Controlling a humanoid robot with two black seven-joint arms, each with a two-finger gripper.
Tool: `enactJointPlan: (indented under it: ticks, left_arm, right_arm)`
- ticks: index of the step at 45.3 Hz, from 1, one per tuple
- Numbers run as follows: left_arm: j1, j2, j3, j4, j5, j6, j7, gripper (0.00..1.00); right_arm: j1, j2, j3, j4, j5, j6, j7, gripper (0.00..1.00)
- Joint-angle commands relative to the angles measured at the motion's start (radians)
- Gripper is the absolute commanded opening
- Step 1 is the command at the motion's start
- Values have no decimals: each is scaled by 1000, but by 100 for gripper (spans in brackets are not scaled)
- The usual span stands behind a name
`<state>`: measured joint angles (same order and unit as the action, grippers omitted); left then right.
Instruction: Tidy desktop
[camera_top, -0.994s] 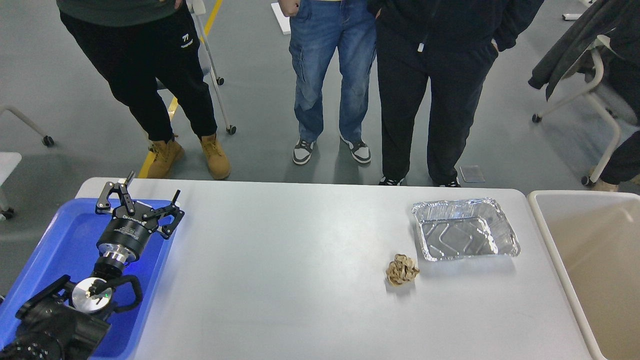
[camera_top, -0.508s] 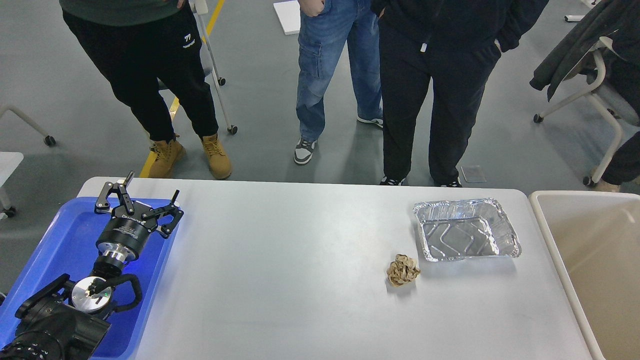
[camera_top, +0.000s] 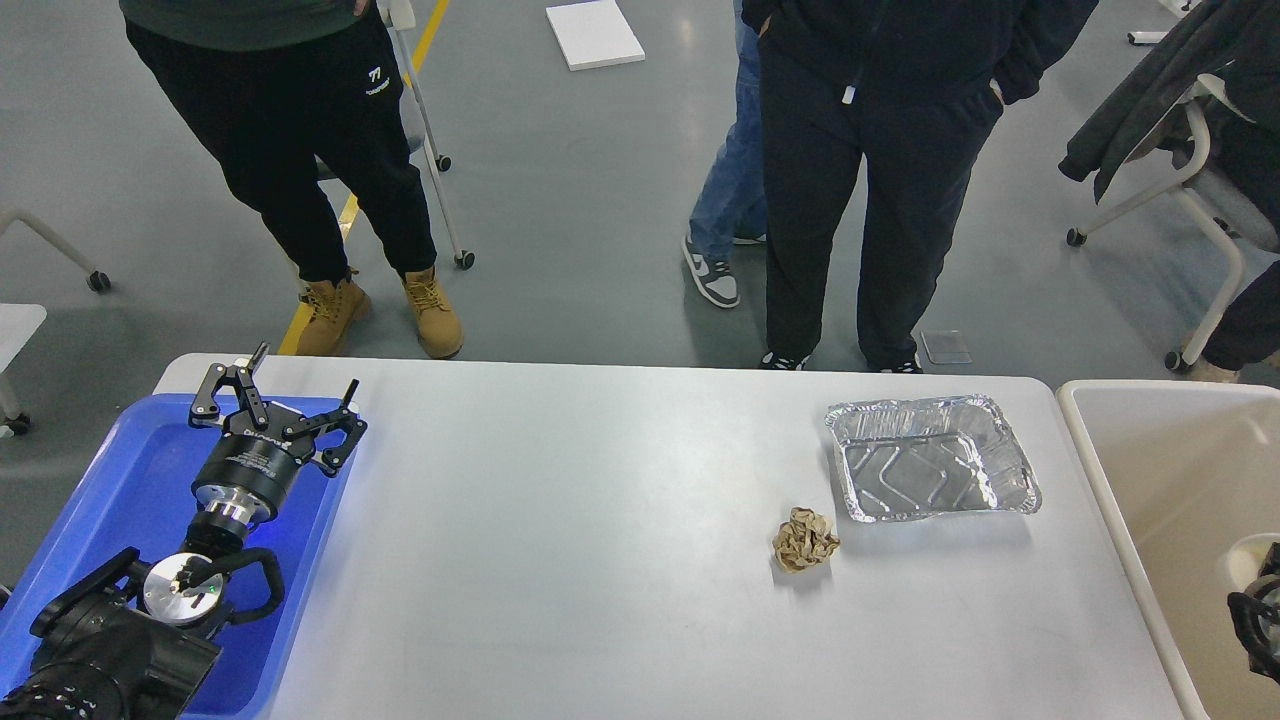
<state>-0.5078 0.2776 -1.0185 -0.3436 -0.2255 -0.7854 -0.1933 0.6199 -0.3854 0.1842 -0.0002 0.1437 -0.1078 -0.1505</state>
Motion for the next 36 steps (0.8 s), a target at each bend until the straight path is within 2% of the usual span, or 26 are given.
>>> enactJointPlan:
  ticks: [1,13,21,31,36]
  left_arm:
    - [0,0,0,0,0,0,0,100]
    - [-1,0,0,0,1,0,0,100]
    - [-1,0,2,0,1,0,0,100]
    - [-1,0,2,0,0,0,0,100]
    - [0,0,0,0,0,0,0,100]
  right_arm:
    - [-14,10,12,-1,4,5,3,100]
    - [-2,5,-5,14,-10,36,3,100]
    - [55,-32,-6,6,-10,177,5,100]
    - [225,-177,11,9,-9,405,3,100]
    - [296,-230,12,49,-7,480,3,100]
